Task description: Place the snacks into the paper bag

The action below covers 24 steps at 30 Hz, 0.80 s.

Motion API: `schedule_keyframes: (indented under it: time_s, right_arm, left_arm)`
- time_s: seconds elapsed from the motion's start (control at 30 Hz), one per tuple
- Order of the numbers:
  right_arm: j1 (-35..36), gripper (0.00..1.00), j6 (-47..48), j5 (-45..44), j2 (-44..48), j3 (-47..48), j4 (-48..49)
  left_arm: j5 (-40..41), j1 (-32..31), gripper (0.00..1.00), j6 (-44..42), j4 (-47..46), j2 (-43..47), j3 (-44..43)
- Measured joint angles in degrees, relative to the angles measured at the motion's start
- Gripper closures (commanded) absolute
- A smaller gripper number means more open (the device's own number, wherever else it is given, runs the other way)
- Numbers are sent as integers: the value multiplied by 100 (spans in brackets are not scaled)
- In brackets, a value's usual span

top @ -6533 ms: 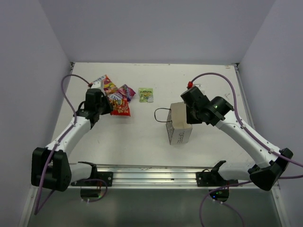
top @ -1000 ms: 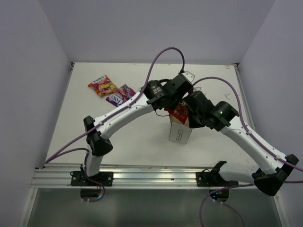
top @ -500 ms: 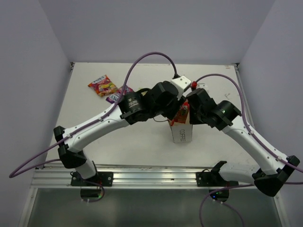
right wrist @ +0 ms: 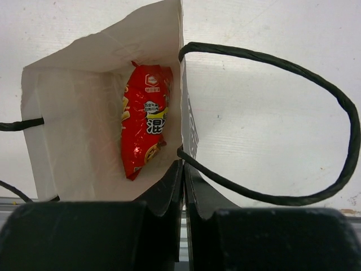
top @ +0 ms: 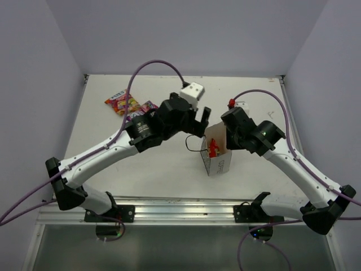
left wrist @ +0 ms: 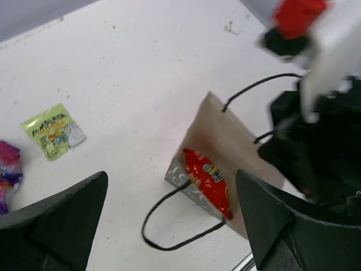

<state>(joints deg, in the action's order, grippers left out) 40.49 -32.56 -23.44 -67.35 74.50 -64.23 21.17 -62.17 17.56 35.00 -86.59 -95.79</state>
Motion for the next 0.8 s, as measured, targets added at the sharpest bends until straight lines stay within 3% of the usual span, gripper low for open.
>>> schedule_keyframes:
  time_s: [0.07, 0.13, 0.2, 0.27, 0.5, 0.8]
  right_arm:
    - [4, 92, 0, 9, 2, -39, 22]
    - [2, 92, 2, 22, 4, -98, 63]
    - [-2, 92, 7, 37, 4, -157, 111]
    - [-7, 100, 22, 42, 4, -188, 170]
    - [-9, 100, 61, 74, -2, -188, 389]
    - [-46, 100, 33, 87, 4, -188, 564]
  left_arm:
    - [-216, 581, 0, 286, -317, 398, 719]
    - [-448, 1622, 0, 597, -601, 699, 1296]
    - [-319, 2555, 0, 778, -903, 922, 1731]
    - [-39, 3003, 0, 844, -1054, 1158, 2046]
    - [608, 3071, 2, 1073, -1327, 1578, 2623]
    - [713, 3386, 4, 1786, -1307, 470, 3969]
